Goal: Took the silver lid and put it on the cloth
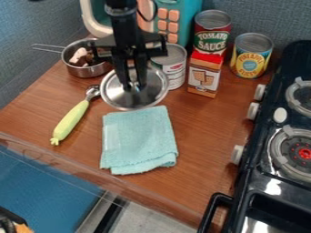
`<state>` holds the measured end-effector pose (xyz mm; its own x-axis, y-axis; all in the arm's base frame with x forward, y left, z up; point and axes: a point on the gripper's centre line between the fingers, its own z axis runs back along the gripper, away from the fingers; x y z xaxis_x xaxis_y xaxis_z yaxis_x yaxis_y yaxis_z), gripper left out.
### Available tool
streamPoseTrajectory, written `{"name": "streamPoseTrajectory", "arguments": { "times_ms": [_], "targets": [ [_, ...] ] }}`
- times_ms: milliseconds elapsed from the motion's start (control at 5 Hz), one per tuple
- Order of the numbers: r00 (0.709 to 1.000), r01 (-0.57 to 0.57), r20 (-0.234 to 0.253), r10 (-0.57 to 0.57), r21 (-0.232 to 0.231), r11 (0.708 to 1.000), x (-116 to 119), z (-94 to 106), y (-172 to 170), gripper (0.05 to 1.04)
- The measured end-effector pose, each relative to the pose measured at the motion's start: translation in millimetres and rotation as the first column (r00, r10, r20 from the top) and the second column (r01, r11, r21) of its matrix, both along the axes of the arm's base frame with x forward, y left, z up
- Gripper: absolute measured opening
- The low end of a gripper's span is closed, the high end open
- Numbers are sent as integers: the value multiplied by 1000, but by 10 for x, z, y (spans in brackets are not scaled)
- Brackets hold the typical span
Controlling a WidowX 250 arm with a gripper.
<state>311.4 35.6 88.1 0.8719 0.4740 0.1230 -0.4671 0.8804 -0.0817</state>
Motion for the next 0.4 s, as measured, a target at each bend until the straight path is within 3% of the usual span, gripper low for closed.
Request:
{"name": "streamPoseTrajectory", "arguments": {
  "times_ms": [400],
  "targets": [
    [999, 18, -31, -17, 50, 999, -207, -268, 16, 282]
  ]
}}
